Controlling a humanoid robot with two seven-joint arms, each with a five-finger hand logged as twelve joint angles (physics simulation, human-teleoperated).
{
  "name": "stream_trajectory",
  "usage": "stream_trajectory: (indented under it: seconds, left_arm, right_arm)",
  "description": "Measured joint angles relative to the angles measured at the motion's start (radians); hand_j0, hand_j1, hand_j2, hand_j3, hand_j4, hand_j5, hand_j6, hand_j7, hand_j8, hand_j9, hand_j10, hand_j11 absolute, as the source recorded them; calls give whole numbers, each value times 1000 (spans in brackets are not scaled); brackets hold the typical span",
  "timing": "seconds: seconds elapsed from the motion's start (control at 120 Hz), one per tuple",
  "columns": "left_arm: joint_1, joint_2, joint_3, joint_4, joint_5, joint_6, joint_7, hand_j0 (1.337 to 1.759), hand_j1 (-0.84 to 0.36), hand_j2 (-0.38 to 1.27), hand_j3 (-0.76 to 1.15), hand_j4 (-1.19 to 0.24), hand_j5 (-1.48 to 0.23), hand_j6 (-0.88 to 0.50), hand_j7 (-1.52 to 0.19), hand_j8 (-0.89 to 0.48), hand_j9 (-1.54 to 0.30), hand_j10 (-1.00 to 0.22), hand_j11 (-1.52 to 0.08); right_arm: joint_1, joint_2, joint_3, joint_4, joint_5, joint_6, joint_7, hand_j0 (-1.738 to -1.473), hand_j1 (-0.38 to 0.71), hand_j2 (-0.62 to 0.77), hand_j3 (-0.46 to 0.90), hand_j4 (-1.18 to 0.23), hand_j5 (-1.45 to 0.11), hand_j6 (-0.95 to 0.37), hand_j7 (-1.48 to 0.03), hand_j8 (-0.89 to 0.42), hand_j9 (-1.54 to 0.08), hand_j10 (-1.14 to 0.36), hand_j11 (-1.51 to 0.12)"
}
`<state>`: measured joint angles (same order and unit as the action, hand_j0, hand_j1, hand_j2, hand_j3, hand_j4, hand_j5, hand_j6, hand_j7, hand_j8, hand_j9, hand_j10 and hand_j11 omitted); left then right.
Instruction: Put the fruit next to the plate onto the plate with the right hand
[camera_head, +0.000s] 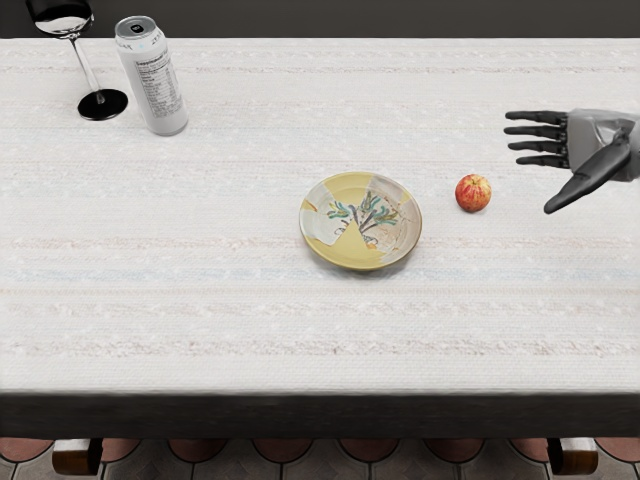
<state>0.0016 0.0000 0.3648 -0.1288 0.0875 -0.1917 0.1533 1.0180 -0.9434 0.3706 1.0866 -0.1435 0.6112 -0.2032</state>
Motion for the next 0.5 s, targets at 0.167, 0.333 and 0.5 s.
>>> stream_trajectory:
  seconds: [0.167,0.333,0.5]
  left_arm:
    - [0,0,0,0,0,0,0,1658,69,47,0,-234,-304,-234,-304,-234,-304,-234,-304]
    - [0,0,0,0,0,0,0,1658,69,47,0,-234,-304,-234,-304,-234,-304,-234,-304]
    - [0,0,0,0,0,0,0,1658,69,47,0,-234,-303,-234,-303,-234,-303,-233,-303]
  right_arm:
    - [26,13,1,1,-9,0,-60,-1658,-308,-6,0,-36,-46,-36,-46,-36,-46,-36,-46]
    - [68,57,1,14,-162,0,-95,-1658,-310,-6,0,-35,-44,-35,-44,-35,-44,-35,-44]
    - [84,97,-6,120,-364,-141,-123,-1658,-317,-5,0,-30,-36,-30,-36,-30,-36,-29,-36]
